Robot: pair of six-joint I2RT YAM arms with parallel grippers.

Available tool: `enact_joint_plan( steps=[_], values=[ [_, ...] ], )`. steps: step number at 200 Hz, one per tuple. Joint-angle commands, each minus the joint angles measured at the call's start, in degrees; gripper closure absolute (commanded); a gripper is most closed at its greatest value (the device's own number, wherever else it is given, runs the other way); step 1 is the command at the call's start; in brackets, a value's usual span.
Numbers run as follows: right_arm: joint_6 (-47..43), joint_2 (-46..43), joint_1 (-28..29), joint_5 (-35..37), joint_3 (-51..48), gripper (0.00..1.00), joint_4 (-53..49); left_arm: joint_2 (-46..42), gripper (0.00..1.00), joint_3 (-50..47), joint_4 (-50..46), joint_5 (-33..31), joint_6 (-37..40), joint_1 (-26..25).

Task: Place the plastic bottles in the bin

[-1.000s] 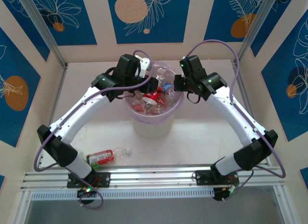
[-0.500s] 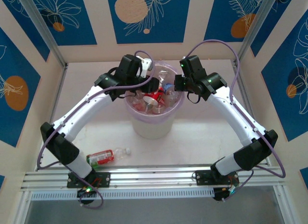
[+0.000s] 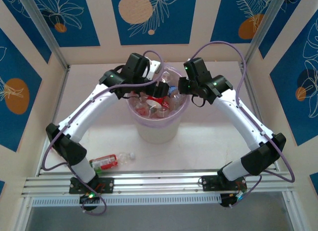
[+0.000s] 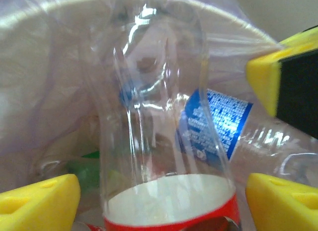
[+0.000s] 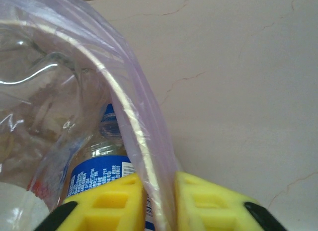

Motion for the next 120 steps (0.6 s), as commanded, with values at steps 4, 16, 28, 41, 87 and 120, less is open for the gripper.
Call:
enact_joint_plan(
  steps=[4,16,28,41,87,120],
  values=[
    [0.4,0.0,0.7,0.2,2.1,0.69,0.9,-3.9,0.1,4.5,-3.3,-3.4,2.5,0.8],
    [0.0,0.0,0.6,-0.1,2.6,0.61,0.9,-5.9,0.07,4.5,-4.0,-5.5,2.4,1.2],
    [-0.6,-0.1,0.7,-0.7,2.9,0.5,1.1,-7.6,0.05,4.5,-6.4,-7.9,1.3,2.1],
    [-0.8,-0.1,0.7,-1.1,3.2,0.36,1.5,-9.8,0.03,3.2,-9.4,-10.2,-1.2,3.8],
    [-2.2,0.1,0.5,-2.6,4.3,0.17,2.7,-22.0,0.0,-16.9,-12.6,-10.3,-13.6,16.5],
    [-3.2,-1.0,0.0,-2.9,4.7,0.14,2.2,-26.4,0.0,-27.7,-20.5,-12.2,-16.6,19.2]
  ],
)
